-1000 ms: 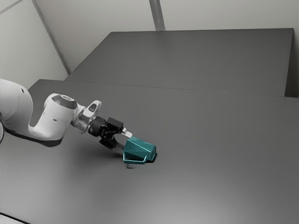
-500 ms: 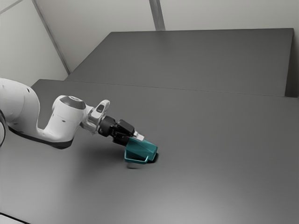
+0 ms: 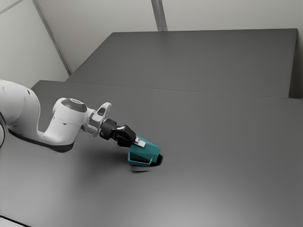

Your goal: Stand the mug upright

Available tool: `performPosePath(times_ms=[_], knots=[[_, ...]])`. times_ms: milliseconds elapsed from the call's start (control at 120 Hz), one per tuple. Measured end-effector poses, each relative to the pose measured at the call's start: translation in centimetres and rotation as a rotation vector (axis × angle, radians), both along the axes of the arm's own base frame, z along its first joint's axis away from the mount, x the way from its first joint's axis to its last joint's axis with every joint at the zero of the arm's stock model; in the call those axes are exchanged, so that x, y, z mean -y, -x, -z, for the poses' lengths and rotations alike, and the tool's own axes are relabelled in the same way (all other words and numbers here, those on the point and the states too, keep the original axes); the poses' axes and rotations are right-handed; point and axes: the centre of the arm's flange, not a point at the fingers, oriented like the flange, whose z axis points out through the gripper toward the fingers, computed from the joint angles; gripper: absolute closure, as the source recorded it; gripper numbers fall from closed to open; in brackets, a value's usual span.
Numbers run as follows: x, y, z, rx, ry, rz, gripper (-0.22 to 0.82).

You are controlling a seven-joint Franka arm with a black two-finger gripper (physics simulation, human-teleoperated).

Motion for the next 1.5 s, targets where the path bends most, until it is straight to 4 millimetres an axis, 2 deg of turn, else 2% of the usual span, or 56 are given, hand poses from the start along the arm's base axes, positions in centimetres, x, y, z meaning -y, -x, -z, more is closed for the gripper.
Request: performPosePath(times_ms=[175, 308, 375, 483, 558, 675, 808, 1217, 1400, 1500], knots=[[1.2, -0.2, -1.4, 0.033, -0.006, 0.025, 0.77], [1.9, -1.2, -4.9, 0.111, -0.064, 0.092, 0.78], [1.4, -2.2, -6.4, 0.152, -0.160, 0.155, 0.78], [-0.3, -5.1, -9.8, 0.218, -0.414, 0.303, 0.78], [-1.5, -6.6, -10.9, 0.221, -0.599, 0.397, 0.78], [-2.3, -7.8, -10.3, 0.172, -0.813, 0.471, 0.78], [-2.5, -8.5, -9.1, 0.125, -0.942, 0.438, 0.78], [-2.1, -7.9, -5.9, 0.032, -1.026, 0.189, 0.78], [-2.1, -8.0, -5.9, 0.002, -1.026, 0.118, 0.39], [-2.0, -8.1, -6.8, 0.001, -1.026, 0.083, 0.25]])
